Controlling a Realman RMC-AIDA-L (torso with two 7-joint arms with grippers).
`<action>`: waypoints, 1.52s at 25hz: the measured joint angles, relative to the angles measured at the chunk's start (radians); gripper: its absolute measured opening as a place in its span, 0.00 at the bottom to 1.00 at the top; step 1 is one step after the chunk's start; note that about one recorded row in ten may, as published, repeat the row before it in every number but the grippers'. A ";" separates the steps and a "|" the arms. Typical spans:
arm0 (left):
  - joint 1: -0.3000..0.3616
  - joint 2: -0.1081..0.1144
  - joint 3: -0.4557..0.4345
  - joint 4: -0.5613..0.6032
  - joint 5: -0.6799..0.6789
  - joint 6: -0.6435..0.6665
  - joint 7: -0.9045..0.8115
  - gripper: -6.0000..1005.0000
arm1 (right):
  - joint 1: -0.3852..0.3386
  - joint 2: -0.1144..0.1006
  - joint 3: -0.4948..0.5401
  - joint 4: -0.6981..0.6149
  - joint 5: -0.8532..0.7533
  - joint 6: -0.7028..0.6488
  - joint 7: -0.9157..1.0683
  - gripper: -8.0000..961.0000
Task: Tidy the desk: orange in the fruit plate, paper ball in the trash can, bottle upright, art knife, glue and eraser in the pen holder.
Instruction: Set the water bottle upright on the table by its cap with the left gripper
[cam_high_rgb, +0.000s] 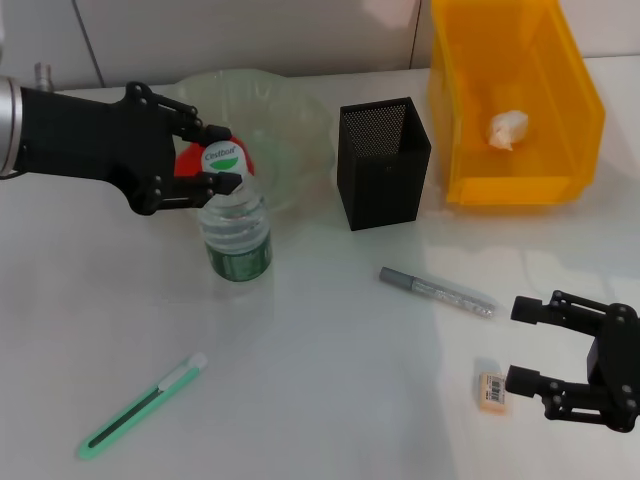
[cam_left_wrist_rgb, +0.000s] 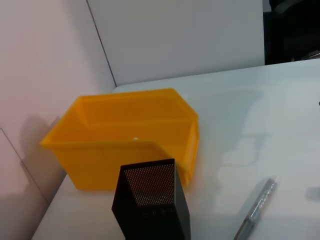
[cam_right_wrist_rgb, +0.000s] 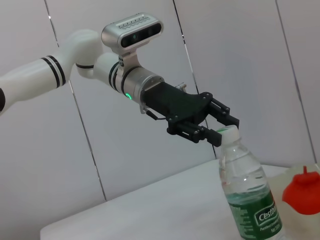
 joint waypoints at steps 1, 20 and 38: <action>0.001 0.000 -0.001 -0.001 0.000 0.000 -0.001 0.46 | 0.001 0.001 0.000 0.000 -0.004 0.000 0.000 0.83; 0.006 -0.016 -0.024 -0.010 0.002 -0.013 -0.001 0.46 | -0.001 0.003 0.001 0.000 -0.025 0.000 0.009 0.83; 0.020 -0.020 -0.026 -0.003 -0.008 -0.013 0.012 0.59 | 0.000 0.003 0.000 0.000 -0.025 -0.001 0.009 0.83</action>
